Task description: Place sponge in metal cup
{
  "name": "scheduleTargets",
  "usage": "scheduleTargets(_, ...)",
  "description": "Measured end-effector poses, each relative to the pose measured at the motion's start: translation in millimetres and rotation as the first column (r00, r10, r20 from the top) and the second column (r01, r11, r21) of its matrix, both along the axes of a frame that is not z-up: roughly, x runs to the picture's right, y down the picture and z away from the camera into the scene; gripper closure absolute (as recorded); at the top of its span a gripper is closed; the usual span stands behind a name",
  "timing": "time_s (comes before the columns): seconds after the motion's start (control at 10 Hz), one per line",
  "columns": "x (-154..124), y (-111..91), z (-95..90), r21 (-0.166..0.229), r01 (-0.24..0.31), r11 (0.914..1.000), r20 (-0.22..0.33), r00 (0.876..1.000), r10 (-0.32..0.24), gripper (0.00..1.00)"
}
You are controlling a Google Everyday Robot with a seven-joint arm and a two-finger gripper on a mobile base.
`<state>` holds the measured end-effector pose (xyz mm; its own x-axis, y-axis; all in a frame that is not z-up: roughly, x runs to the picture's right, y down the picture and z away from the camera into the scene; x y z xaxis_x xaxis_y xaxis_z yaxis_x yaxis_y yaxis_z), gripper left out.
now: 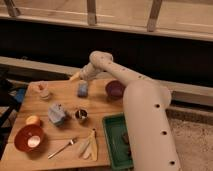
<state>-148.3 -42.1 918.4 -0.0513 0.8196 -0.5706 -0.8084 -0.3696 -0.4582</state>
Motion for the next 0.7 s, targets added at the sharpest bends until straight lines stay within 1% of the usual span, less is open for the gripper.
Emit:
scheduleTargets(0.1,2.4,-0.4,-2.1,0.010,0.012,0.9999,-0.013,1.000,-0.012,0.25)
scheduleTargets(0.2,6.7,1.7,-0.8,0.009,0.020,0.9998,-0.030,0.999,-0.020,0.25)
scheduleTargets(0.4,7.2,5.1,4.1,0.002,0.020,0.9998,-0.031,0.999,-0.020,0.25)
scheduleTargets(0.7,19.4,1.6,12.2,-0.005,-0.007,1.0000,-0.026,1.000,0.007,0.25)
